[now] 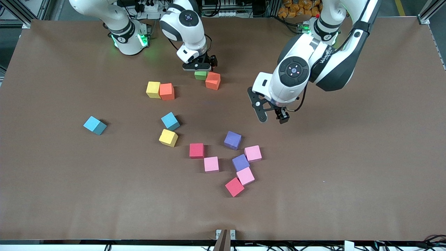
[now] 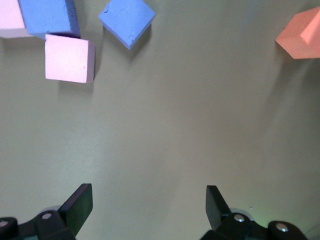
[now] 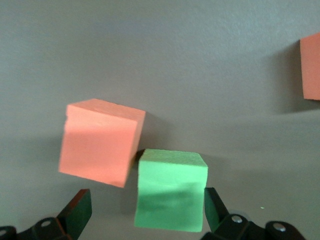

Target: Form number 2 with 11 blocks

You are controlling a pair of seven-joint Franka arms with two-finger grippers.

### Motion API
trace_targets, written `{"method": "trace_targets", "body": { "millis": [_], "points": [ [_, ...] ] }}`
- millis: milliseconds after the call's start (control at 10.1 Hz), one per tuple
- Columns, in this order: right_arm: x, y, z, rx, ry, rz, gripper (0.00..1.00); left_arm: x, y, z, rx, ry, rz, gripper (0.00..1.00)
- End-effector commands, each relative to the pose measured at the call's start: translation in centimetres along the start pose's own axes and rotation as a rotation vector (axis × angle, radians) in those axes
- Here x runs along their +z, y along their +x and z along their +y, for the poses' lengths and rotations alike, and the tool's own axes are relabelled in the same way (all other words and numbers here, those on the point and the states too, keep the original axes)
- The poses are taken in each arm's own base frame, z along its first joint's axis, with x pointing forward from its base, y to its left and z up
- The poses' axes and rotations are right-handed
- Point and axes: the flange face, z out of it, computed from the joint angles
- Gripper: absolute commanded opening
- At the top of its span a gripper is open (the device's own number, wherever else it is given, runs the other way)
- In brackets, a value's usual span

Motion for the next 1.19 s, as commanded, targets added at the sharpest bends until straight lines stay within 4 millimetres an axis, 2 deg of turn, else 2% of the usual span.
{"method": "trace_targets", "body": {
  "millis": [0,199,397,596,695,894,1092],
  "points": [
    [-0.9,0.8,-0.4,-0.168,-0.006,0.027,1.00,0.1,-1.2,3.0,0.062,0.022,0.033,1.00],
    [-0.2,1.4,-1.4,-0.390,-0.016,0.027,1.00,1.6,-3.1,5.2,0.070,0.056,0.075,1.00],
    [0.1,1.9,-2.4,-0.637,-0.008,0.022,1.00,2.7,-3.8,6.2,0.189,0.047,0.127,1.00],
    [-0.2,1.9,-2.8,-0.779,-0.008,0.033,1.00,3.2,-4.5,7.0,0.244,0.061,0.165,1.00],
    [0.2,1.9,-2.9,-0.875,-0.026,0.040,1.00,3.2,-4.7,6.6,0.235,0.060,0.169,1.00],
    [1.6,1.9,-3.3,-1.013,-0.072,0.053,1.00,3.7,-5.6,4.4,0.164,0.028,0.201,1.00],
    [2.3,1.5,-4.1,-1.042,-0.070,0.053,1.00,5.3,-4.1,1.4,0.136,0.070,0.263,1.00]
  ]
}}
